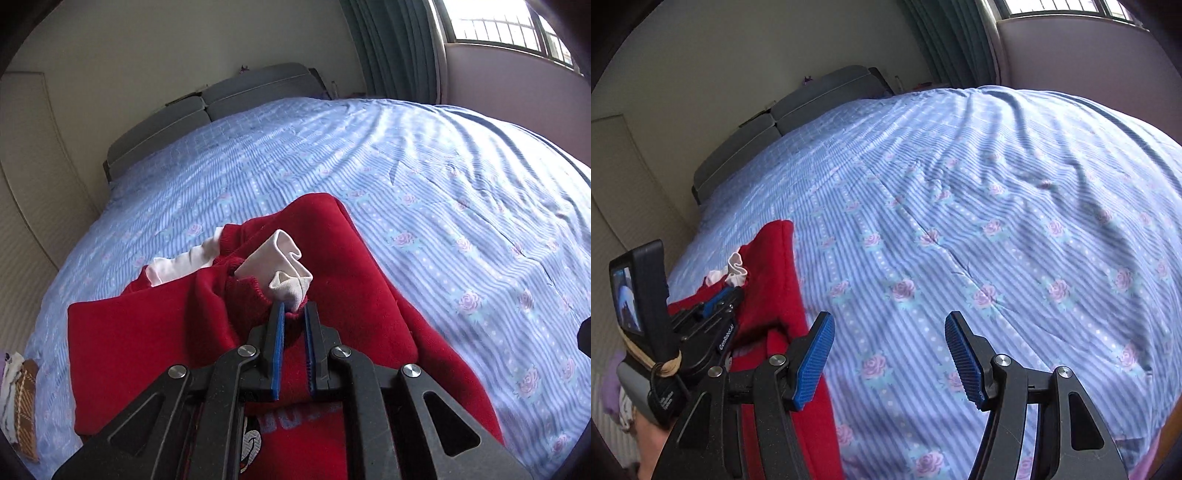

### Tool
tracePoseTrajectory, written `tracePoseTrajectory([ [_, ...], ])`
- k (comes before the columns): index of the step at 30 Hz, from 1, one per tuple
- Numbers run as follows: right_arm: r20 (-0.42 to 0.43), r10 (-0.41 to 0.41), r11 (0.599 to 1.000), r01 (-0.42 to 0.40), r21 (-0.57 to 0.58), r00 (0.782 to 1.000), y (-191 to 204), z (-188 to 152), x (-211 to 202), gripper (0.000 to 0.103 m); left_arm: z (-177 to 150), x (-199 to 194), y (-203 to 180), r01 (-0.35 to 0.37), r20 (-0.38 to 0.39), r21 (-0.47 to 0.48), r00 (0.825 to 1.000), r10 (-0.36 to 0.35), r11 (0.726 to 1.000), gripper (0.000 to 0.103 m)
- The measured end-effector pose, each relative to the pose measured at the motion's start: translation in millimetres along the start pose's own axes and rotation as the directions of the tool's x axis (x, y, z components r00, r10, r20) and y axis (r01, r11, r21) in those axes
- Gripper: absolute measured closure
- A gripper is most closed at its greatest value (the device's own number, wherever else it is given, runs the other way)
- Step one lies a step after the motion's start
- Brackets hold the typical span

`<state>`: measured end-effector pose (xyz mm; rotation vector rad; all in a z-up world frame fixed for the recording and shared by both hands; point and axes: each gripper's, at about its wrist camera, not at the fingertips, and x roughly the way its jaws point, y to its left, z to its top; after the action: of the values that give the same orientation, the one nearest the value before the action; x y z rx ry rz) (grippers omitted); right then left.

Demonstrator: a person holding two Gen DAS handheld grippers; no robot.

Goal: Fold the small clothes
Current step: 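Lay the sleeve across the sweatshirt body with the left gripper and release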

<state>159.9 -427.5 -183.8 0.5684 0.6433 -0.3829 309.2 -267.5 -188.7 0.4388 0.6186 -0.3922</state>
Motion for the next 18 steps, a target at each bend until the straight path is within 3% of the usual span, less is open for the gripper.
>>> tracePoseTrajectory([
  [2, -0.005, -0.002, 1.000, 0.002, -0.003, 1.000, -0.1, -1.4, 1.3, 0.040, 1.5, -10.8, 1.3, 0.009, 0.010, -0.010, 1.000, -0.009, 1.000, 0.071],
  [4, -0.004, -0.006, 1.000, 0.006, -0.011, 1.000, 1.8, -1.2, 2.3, 0.040, 1.9, -28.6, 4.0, -0.022, 0.037, -0.028, 0.999, 0.023, 0.999, 0.027],
  [5, -0.003, -0.007, 1.000, 0.007, -0.017, 1.000, 3.6, -1.1, 1.8, 0.040, 1.1, -38.5, 7.7, -0.029, 0.055, -0.041, 0.998, 0.032, 0.999, 0.024],
  [11, 0.019, -0.003, 0.997, 0.004, -0.081, 1.000, 25.0, 3.1, -3.0, 0.040, -15.7, -51.6, 65.0, -0.020, 0.039, -0.162, 0.999, 0.026, 0.987, 0.024],
  [18, 0.047, 0.075, 0.965, -0.061, -0.257, 0.996, 96.5, 21.3, 9.9, 0.040, -43.4, -31.3, 159.3, -0.019, 0.038, -0.341, 0.999, 0.034, 0.940, 0.024],
])
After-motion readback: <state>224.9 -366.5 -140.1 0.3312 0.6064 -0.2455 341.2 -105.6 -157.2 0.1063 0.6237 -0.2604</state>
